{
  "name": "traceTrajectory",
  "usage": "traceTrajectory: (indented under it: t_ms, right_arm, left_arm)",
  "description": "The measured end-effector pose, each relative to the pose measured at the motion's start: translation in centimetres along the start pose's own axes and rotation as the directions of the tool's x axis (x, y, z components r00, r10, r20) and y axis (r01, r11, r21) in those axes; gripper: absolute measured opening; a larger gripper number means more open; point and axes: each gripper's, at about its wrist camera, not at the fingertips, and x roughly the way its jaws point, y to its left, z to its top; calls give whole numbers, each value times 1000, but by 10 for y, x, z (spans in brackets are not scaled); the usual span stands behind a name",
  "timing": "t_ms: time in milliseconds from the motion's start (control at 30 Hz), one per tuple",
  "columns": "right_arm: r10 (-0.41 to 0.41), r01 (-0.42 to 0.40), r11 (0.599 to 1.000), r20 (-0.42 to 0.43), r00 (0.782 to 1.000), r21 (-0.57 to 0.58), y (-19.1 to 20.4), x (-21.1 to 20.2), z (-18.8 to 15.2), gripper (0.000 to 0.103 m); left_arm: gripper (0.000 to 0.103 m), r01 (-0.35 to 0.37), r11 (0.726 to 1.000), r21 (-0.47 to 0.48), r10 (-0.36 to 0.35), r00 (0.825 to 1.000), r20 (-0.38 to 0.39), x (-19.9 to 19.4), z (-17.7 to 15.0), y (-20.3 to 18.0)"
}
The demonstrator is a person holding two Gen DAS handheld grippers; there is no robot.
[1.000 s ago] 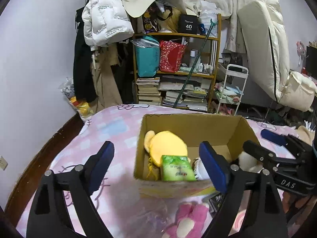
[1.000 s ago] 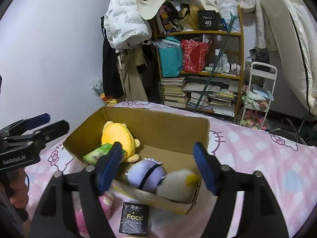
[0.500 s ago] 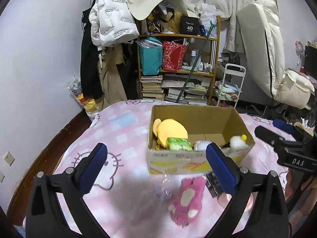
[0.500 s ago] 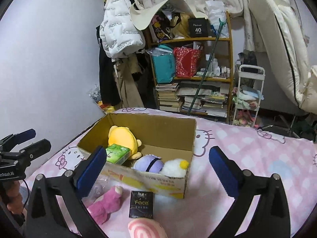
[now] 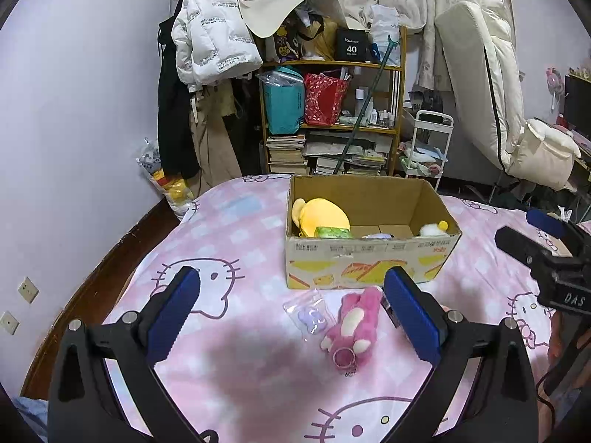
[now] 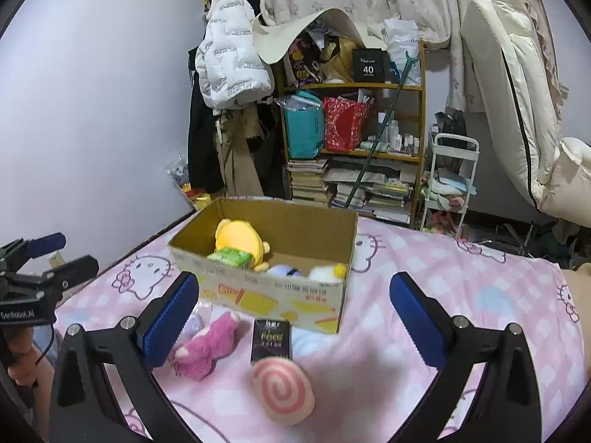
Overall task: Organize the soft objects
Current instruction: 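Move both tools back toward the pink bear and swirl cushion on the bed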
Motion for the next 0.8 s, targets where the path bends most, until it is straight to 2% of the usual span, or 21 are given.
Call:
traceTrajectory:
  t_ms: [300, 433, 667, 800]
  right_arm:
    - [-8, 7, 1000, -43, 999, -12, 1, 9, -17, 103]
    - [-14, 13, 1000, -65, 998, -20, 2, 18, -24, 103]
    - [-18, 17, 1000, -117, 993, -14, -3, 39, -32, 103]
    - [18, -13, 999, -148, 989, 34, -9, 47, -35, 103]
  left_arm:
    - [99, 13, 999, 30, -12, 998, -61, 18, -11, -7]
    - [99, 15, 998, 59, -8, 992, -124, 39, -17, -11]
    - [99, 33, 993, 115, -12, 985, -175, 63, -24, -24]
    - [99, 70, 988, 140, -39, 976, -214, 73, -26, -30]
